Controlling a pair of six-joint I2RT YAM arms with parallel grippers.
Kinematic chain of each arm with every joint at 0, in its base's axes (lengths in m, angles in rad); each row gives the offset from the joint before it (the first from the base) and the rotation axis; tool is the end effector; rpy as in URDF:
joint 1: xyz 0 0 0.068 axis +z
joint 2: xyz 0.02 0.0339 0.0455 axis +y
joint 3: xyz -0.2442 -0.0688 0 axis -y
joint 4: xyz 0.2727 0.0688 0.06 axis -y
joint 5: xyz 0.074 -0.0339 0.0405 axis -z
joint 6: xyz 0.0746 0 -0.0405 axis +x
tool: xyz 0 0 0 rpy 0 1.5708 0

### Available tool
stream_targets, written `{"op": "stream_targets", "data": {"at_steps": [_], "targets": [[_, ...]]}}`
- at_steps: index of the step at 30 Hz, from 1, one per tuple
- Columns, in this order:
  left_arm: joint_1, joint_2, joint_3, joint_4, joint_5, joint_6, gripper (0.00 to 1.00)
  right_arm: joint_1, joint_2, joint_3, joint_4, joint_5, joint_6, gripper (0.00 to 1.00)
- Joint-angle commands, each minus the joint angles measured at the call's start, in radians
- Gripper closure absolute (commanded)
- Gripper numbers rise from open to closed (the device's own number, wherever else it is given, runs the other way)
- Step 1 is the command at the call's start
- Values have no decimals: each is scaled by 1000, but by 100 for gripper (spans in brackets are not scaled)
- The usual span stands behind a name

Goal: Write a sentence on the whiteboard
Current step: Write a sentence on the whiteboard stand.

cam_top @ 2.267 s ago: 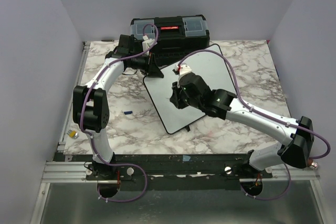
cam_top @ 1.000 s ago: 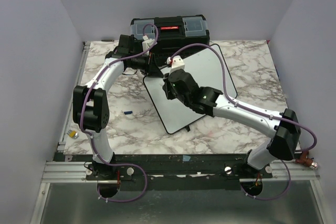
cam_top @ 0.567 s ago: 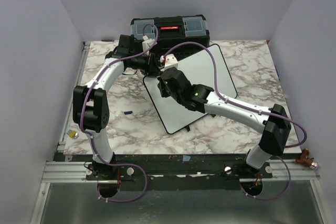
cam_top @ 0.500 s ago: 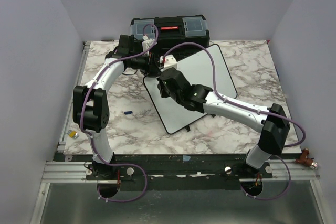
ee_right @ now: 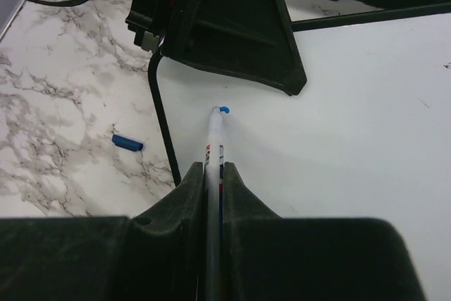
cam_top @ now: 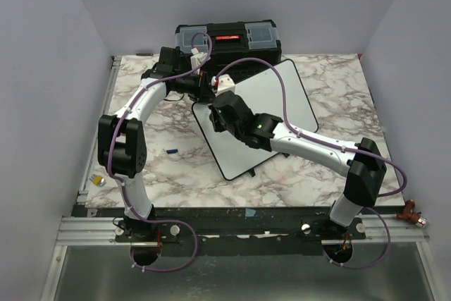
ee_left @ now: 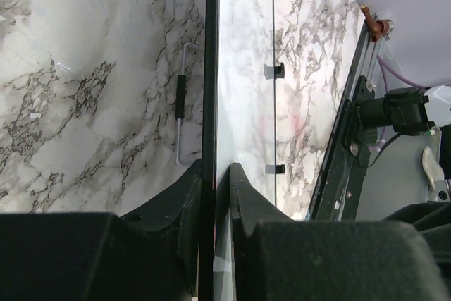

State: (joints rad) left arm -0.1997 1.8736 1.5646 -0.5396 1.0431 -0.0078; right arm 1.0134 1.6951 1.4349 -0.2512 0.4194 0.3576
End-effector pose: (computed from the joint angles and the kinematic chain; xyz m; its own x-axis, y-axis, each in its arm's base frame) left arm 0.4230 -0.1514 0.2371 -0.7406 0.1459 -0.6560 0.6539 0.3814 -0.6534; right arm 0.2655 0.3685 0.2741 -0.4481 -0.1145 -0.8866 -0.4595 0.8802 0.1186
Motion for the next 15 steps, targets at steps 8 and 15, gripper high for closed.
{"op": "stream_targets", "data": {"at_steps": [8, 15], "targets": [[-7, -25, -1, 67, -52, 77, 100, 7, 5, -42, -2, -78, 26, 99], [-7, -25, -1, 67, -53, 77, 100, 7, -23, -83, -26, -25, 34, 99]]}}
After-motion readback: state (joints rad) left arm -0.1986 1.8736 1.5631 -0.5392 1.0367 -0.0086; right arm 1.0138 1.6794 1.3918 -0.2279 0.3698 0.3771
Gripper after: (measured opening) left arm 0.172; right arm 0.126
